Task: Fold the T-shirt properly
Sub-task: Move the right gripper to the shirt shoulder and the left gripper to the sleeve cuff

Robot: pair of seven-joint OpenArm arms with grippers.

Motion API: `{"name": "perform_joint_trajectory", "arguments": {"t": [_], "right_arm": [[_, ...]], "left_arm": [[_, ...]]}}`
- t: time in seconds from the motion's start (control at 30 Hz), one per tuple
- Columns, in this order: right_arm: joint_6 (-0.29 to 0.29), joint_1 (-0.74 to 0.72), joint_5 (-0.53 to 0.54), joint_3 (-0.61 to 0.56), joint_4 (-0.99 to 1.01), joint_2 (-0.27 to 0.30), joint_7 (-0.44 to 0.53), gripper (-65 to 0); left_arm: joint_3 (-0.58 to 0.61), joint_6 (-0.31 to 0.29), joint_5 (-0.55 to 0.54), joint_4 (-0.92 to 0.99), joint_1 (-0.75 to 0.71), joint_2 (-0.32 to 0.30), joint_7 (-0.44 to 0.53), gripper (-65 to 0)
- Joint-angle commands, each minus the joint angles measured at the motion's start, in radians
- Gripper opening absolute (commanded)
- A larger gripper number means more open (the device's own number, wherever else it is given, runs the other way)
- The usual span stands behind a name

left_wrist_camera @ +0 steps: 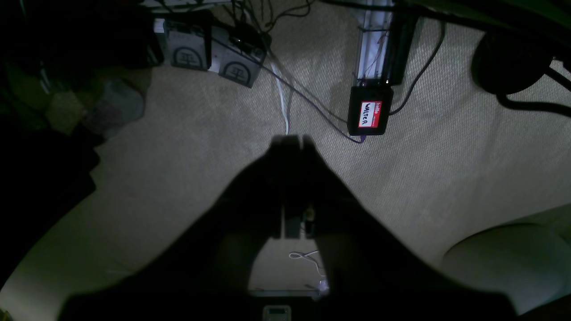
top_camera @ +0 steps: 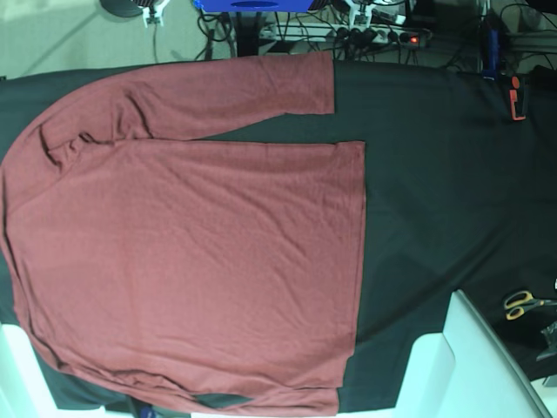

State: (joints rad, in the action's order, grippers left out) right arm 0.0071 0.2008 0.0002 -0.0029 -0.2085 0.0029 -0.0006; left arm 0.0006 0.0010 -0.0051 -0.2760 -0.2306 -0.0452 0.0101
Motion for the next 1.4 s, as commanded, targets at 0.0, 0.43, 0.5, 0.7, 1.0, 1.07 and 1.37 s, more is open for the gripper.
{"name": "perform_joint_trajectory", "arguments": {"t": [0.0,0.43,0.5,0.7,1.0,1.07,1.37], "right_arm": [[-0.008,0.009,0.004,-0.001,0.001,0.006,-0.005,-64.8],[-0.008,0.007,0.004,-0.001,0.002,0.006,-0.003,-64.8],[-0.008,0.006,0.004,-0.001,0.002,0.006,-0.003,-64.8],[-0.008,0.048,0.007,0.004,-0.019,0.006,-0.005,-64.8],[-0.011,0.414,0.007,0.008,-0.607,0.006,-0.157,-65.0],[-0.011,0.506,0.008,0.011,-0.802,0.006,-0.232,-65.0],[-0.006,0.76,0.008,0.208,-1.494,-0.039,-0.365,-65.0]], "left_arm": [[-0.001,0.006,-0.002,-0.002,-0.01,-0.005,-0.002,-65.0],[-0.001,0.006,-0.002,-0.002,-0.011,-0.006,-0.002,-65.0],[-0.001,0.006,-0.002,-0.002,-0.011,-0.006,-0.002,-65.0],[0.003,0.006,-0.002,-0.058,-0.071,-0.026,0.038,-65.0],[0.0,0.006,-0.002,-0.509,-0.43,-0.137,0.209,-65.0],[-0.001,0.006,-0.002,-0.632,-0.505,-0.158,0.209,-65.0],[-0.001,0.004,-0.284,-1.224,-0.754,-0.279,0.204,-65.0]]}}
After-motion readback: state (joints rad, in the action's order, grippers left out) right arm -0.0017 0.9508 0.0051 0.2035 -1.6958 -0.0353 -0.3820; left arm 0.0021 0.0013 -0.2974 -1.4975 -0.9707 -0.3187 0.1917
